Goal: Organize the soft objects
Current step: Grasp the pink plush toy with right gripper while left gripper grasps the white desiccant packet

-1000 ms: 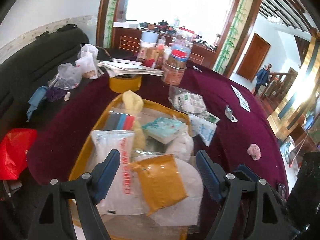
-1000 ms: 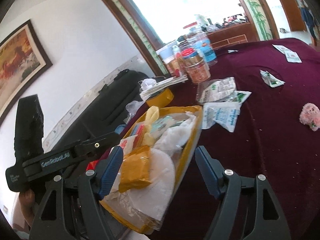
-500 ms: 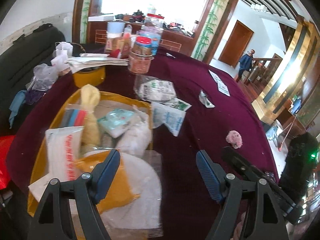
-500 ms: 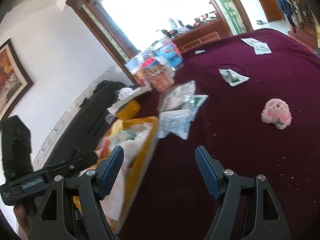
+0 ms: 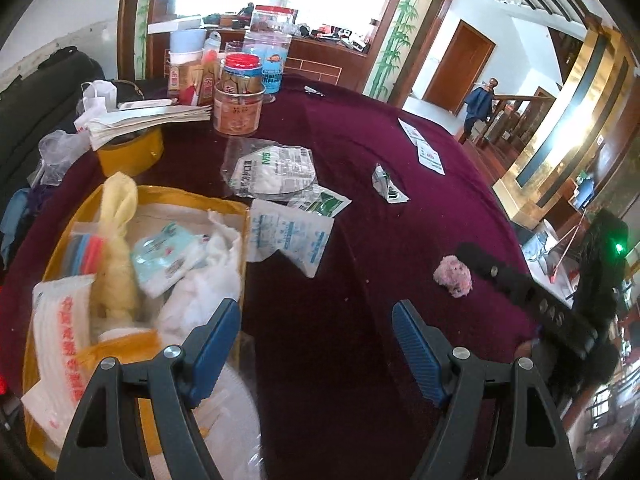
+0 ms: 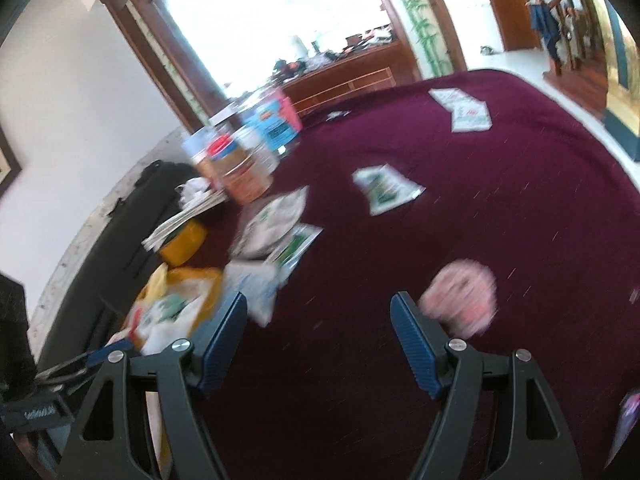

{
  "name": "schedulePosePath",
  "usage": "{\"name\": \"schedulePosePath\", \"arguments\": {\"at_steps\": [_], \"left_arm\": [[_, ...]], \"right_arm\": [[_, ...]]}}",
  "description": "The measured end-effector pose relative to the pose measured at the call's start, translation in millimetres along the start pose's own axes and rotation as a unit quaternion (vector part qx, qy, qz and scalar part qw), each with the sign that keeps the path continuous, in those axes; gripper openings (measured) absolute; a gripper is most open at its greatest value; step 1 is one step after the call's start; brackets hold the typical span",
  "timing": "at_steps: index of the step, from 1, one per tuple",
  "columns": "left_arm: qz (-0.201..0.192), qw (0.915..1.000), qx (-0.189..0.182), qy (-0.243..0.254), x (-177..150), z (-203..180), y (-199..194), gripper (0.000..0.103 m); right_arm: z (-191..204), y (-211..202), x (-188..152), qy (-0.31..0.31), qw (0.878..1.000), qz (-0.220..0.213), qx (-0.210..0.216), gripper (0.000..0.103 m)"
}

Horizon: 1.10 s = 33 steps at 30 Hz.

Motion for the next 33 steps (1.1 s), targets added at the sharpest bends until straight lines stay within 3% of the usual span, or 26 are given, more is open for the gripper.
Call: {"name": "schedulePosePath", "arguments": {"at_steps": [3, 9, 12, 15, 22, 29, 33], "left_arm": [[0.021, 0.9997, 0.002, -0.01, 7, -8, 14, 0.082], [0.068, 0.9965, 0.01, -0.048, 19, -11, 53, 0.082], [0.09, 0.9925, 0.008, -0.083, 24, -11, 73, 0.082], [0.079, 0.9911, 0.034, -0.102, 34, -10, 88, 0.082], [0.132, 0.9727, 0.052, -0.183, 47, 1, 123, 0.082], [0.12, 0.9619, 0.086, -0.23, 55, 12, 137, 0.082], [0.119, 0.9526, 0.125, -0.251, 59, 18, 154, 0.085]], "right_arm": [[-32, 11, 8, 0.014, 1.0, 0.008, -0.025, 0.074], [-81, 33, -10, 0.066, 0.996, 0.031, -0.058, 0.074], [-78, 37, -12, 0.051, 0.995, 0.041, -0.071, 0.073], [-76, 42, -16, 0.046, 0.994, 0.052, -0.084, 0.073], [-77, 45, -21, 0.067, 0.994, 0.061, -0.058, 0.073], [-76, 47, -23, 0.067, 0.993, 0.071, -0.059, 0.073], [-74, 46, -23, 0.066, 0.994, 0.068, -0.056, 0.073]]}}
Point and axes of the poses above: each gripper's, at about its wrist camera, not at the fingertips, and y roughly the way its jaws point, z to its left, x to its top, the point moved 6 cm from there along y, roughly the way its jaws point, and after that the axes turned 14 degrees about -y, right-handed, at the moved point
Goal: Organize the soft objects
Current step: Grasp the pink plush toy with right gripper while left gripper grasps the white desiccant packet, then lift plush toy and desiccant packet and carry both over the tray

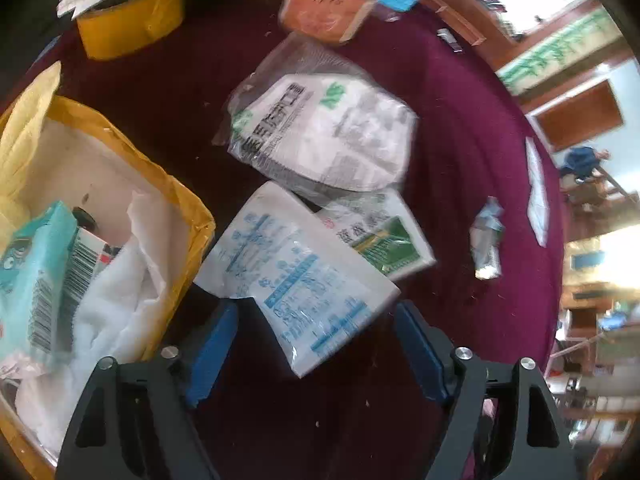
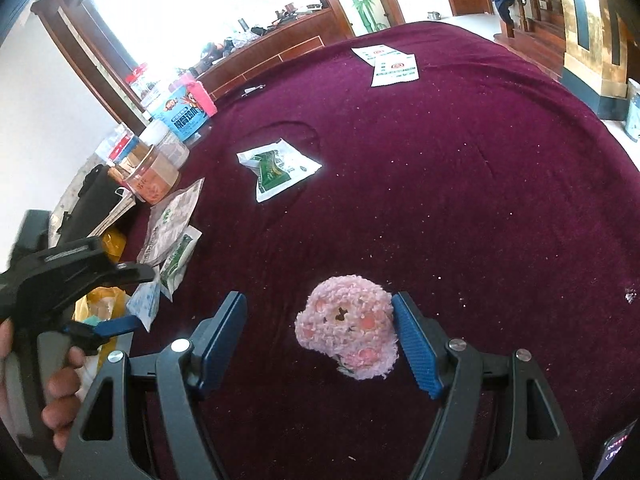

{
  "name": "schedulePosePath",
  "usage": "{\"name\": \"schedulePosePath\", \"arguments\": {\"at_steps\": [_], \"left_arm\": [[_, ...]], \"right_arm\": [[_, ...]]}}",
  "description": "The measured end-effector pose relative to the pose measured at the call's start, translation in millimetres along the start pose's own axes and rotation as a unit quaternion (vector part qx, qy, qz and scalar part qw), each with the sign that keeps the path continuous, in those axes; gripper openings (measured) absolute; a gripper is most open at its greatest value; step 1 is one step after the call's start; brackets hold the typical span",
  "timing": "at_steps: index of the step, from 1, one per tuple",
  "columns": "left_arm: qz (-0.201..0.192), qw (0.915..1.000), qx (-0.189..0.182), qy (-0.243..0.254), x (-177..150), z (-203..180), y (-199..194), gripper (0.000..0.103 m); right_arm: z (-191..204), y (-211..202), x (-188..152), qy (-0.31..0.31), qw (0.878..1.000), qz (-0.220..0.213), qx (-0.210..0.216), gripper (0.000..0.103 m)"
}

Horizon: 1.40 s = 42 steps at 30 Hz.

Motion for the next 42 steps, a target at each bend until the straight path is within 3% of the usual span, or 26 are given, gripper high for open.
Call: {"name": "schedulePosePath", "arguments": {"at_steps": [4, 7, 10, 13, 18, 23, 28, 32, 36, 39, 42], "left_arm": [[-0.024, 0.9995, 0.014, -0.012, 9, -5, 5, 0.086], [-0.032, 0.9995, 0.004, 0.003, 6, -6, 4, 0.083], [-0.053, 0.9983, 0.011, 0.022, 6, -2, -1, 0.052], [-0.047, 0.9984, -0.008, 0.032, 4, 2, -3, 0.043], [-0.035, 0.9963, -0.021, 0.076, -5, 3, -5, 0.041], [-0.01, 0.9906, -0.036, 0.131, -36, 9, -11, 0.041], [-0.011, 0.9776, -0.034, 0.207, -81, 21, -23, 0.042], [-0.035, 0.9666, -0.023, 0.253, -101, 19, -25, 0.053], [-0.045, 0.9653, -0.015, 0.257, -99, 17, -15, 0.057], [-0.063, 0.9591, -0.007, 0.276, -103, 16, -15, 0.053], [-0.06, 0.959, -0.018, 0.276, -103, 21, -20, 0.041]], "right_arm": [[-1, 0, -1, 0.003, 1.0, 0.001, 0.001, 0.073], [-2, 1, -2, 0.005, 1.0, 0.004, 0.0, 0.073], [-4, 3, -3, 0.008, 1.0, 0.01, -0.003, 0.073], [-5, 5, -4, 0.011, 1.0, 0.015, -0.004, 0.073], [-7, 8, -6, 0.008, 1.0, 0.02, -0.012, 0.067], [-9, 10, -6, -0.001, 0.999, 0.022, -0.039, 0.044], [-9, 10, -6, -0.005, 0.999, 0.023, -0.044, 0.035], [-10, 7, -5, 0.005, 1.0, 0.015, -0.027, 0.032], [-6, 0, -1, 0.014, 1.0, -0.009, 0.014, 0.031], [-2, -5, 3, 0.011, 0.999, -0.026, 0.03, 0.031], [5, -6, 4, 0.0, 0.999, -0.03, 0.034, 0.031]]}}
Point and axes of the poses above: each gripper's, at about its wrist camera, not at the fingertips, and y roughly the way its jaws point, z to its left, x to its top, the point moved 6 cm from there along y, roughly the way its jaws point, and after that the axes turned 14 degrees about -y, right-handed, at the moved point
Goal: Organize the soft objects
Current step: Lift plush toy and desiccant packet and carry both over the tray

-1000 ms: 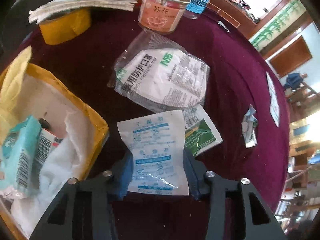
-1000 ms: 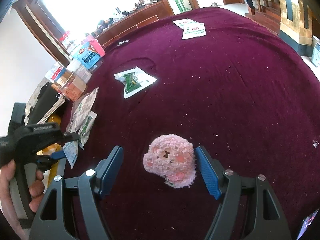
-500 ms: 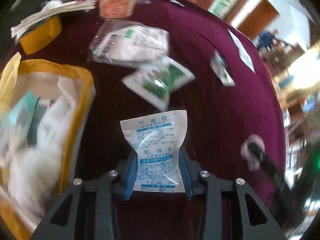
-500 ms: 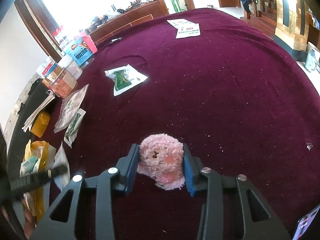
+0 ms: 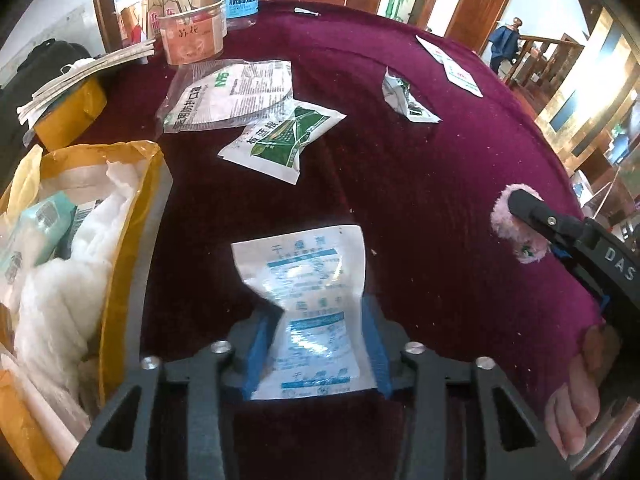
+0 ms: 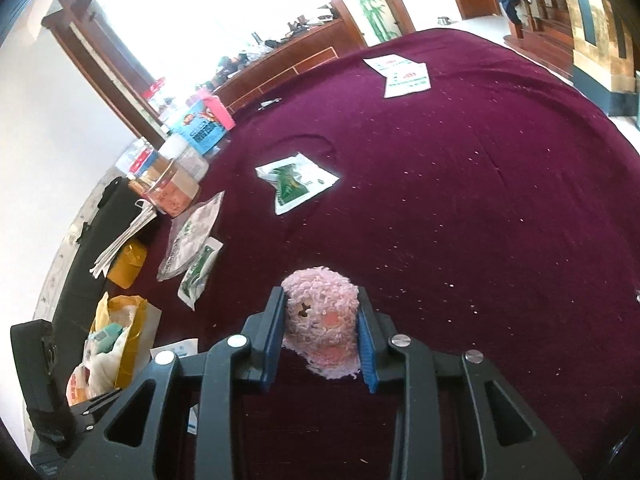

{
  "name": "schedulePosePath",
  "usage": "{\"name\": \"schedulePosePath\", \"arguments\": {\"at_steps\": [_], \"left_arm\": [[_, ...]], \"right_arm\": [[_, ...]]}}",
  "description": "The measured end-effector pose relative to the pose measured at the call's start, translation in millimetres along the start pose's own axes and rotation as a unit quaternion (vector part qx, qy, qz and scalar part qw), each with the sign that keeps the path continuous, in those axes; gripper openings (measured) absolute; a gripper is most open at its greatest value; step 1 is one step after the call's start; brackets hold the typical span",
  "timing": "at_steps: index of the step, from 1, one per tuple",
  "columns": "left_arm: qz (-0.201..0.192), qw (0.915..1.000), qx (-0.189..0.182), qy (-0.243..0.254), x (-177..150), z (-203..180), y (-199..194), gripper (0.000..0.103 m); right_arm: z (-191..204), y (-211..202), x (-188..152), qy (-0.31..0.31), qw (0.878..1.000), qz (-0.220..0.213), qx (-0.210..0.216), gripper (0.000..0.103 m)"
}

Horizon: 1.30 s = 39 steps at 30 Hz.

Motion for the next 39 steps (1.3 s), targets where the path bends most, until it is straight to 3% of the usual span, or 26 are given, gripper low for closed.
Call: {"name": "schedulePosePath", "arguments": {"at_steps": [7, 14, 21, 26, 39], "left_arm": [[0.04, 0.9972, -0.062, -0.004, -19, 0, -17, 0.035], [-0.011, 0.996, -0.085, 0.025, -23, -6, -65, 0.035], [-0.06, 0.9928, -0.101, 0.021, -18, 15, -116, 0.035], [-0.108, 0.9899, -0.09, 0.02, -11, 35, -146, 0.035], [-0.106, 0.9858, -0.104, -0.078, 35, 135, -161, 0.035]], "right_arm": [[12, 2, 0, -0.024, 1.0, -0.002, 0.003, 0.031], [16, -1, 0, -0.035, 0.999, -0.01, 0.006, 0.031], [38, -14, 3, -0.056, 0.997, -0.039, 0.03, 0.031], [91, -34, 3, -0.079, 0.992, -0.058, 0.079, 0.032], [242, -9, 9, -0.179, 0.969, -0.032, 0.164, 0.032]]}}
Point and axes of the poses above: each gripper's, at about its wrist camera, not at the fingertips, and y roughly the way its jaws point, z to its left, x to its top, the point moved 6 cm from there along y, roughly the way its jaws point, and after that the axes turned 14 degrees about -y, right-handed, at the moved point
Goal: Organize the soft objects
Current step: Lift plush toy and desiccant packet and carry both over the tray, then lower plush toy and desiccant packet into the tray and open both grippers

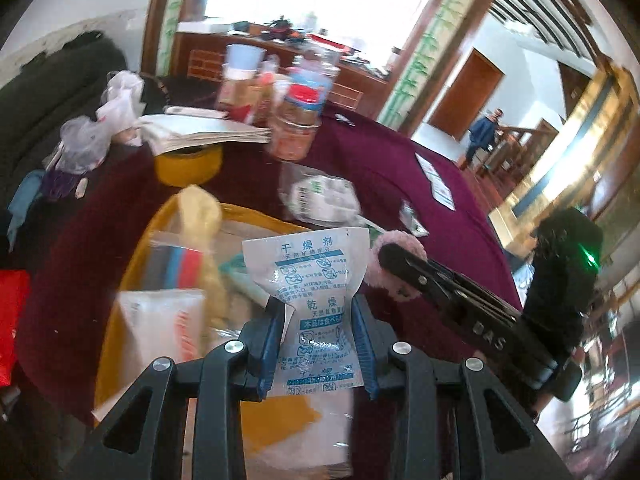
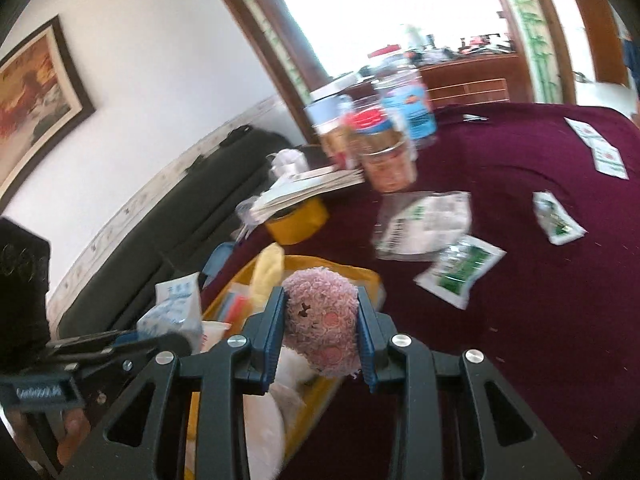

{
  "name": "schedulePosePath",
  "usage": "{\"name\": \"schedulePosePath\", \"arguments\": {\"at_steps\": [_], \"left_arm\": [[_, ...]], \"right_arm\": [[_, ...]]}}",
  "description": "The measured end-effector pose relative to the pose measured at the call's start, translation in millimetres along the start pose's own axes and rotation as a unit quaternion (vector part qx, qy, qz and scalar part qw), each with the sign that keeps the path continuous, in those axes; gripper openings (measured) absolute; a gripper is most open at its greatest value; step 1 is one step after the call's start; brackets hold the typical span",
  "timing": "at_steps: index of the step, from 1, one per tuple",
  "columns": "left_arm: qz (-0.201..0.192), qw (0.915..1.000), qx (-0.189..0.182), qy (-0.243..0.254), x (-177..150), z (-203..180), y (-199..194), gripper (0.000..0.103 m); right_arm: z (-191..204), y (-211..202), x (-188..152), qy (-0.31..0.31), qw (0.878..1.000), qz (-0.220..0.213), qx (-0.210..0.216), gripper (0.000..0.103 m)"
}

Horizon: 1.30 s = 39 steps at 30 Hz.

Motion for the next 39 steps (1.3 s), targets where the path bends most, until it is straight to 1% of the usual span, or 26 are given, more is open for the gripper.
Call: {"name": "schedulePosePath", "arguments": {"at_steps": [4, 6, 7, 10, 12, 16, 18, 19, 20, 21, 22, 23, 24, 25, 26, 28, 30, 32, 34, 35, 36, 37, 39], "left_arm": [[0.007, 0.9996, 0.013, -0.023, 15, 23, 14, 0.035], [0.013, 0.9995, 0.013, -0.026, 15, 30, 20, 0.035], [0.016, 0.9994, 0.015, -0.028, 15, 33, 24, 0.035], [0.03, 0.9987, 0.028, -0.031, 10, 43, 39, 0.035], [0.041, 0.998, 0.034, -0.034, 8, 48, 46, 0.035], [0.05, 0.9971, 0.045, -0.036, 4, 52, 55, 0.037], [0.049, 0.9971, 0.047, -0.035, 4, 52, 57, 0.042], [0.047, 0.997, 0.05, -0.036, 4, 52, 58, 0.048], [0.048, 0.9968, 0.051, -0.038, 4, 53, 59, 0.056], [0.048, 0.9966, 0.052, -0.041, 4, 54, 59, 0.057], [0.049, 0.9964, 0.054, -0.044, 3, 54, 59, 0.061], [0.05, 0.9963, 0.054, -0.046, 1, 54, 59, 0.066], [0.048, 0.9964, 0.052, -0.046, 0, 54, 57, 0.068], [0.045, 0.9966, 0.051, -0.046, 0, 53, 55, 0.072], [0.038, 0.9969, 0.051, -0.046, -1, 52, 51, 0.076], [0.019, 0.9974, 0.056, -0.042, -3, 51, 41, 0.08], [0.001, 0.9976, 0.061, -0.032, -6, 50, 34, 0.08], [-0.022, 0.9973, 0.068, -0.018, -11, 47, 26, 0.081], [-0.053, 0.996, 0.072, -0.005, -14, 44, 17, 0.082], [-0.074, 0.9944, 0.074, 0.004, -16, 43, 12, 0.084], [-0.087, 0.9933, 0.076, 0.01, -17, 42, 8, 0.087], [-0.098, 0.992, 0.078, 0.013, -19, 41, 5, 0.092], [-0.109, 0.9902, 0.087, 0.004, -20, 45, -1, 0.094]], "right_arm": [[6, 31, 9, -0.007, 1.0, 0.018, 0.001, 0.032], [3, 47, 10, -0.005, 1.0, 0.03, 0.001, 0.032], [-1, 59, 9, -0.003, 0.999, 0.04, -0.007, 0.032], [-10, 84, 2, 0.003, 0.998, 0.063, -0.008, 0.032], [-11, 92, -1, 0.001, 0.998, 0.068, -0.008, 0.033], [-13, 101, -7, -0.013, 0.997, 0.072, -0.007, 0.036], [-14, 106, -12, -0.02, 0.996, 0.081, -0.008, 0.036], [-12, 108, -14, -0.025, 0.996, 0.085, -0.011, 0.037], [-12, 110, -16, -0.031, 0.995, 0.091, -0.017, 0.04], [-11, 111, -18, -0.033, 0.995, 0.094, -0.021, 0.041], [-11, 109, -18, -0.032, 0.995, 0.093, -0.024, 0.046], [-10, 106, -17, -0.032, 0.996, 0.086, -0.021, 0.054], [-8, 102, -16, -0.033, 0.996, 0.078, -0.016, 0.06], [-8, 97, -13, -0.033, 0.997, 0.065, -0.013, 0.071], [-8, 94, -12, -0.03, 0.998, 0.057, -0.013, 0.076], [-10, 87, -12, -0.022, 0.999, 0.047, -0.009, 0.076], [-12, 80, -17, -0.016, 0.999, 0.042, 0.002, 0.076], [-12, 71, -20, -0.011, 0.999, 0.041, -0.003, 0.076], [-13, 53, -23, 0.006, 0.999, 0.031, -0.009, 0.076], [-13, 43, -25, 0.017, 1.0, 0.022, -0.006, 0.076], [-12, 30, -27, 0.028, 1.0, 0.013, -0.005, 0.076], [-10, 20, -29, 0.036, 0.999, 0.006, -0.006, 0.076], [-5, 1, -35, 0.05, 0.999, -0.006, -0.012, 0.076]]}}
Point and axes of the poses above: each gripper's, at about its wrist camera, not at the fingertips, and y roughly the way its jaws point, z to its left, x to its top, the point moved 6 cm from there along y, roughly the way its jaws point, and after that the axes turned 14 degrees about -y, right-handed, at the moved point
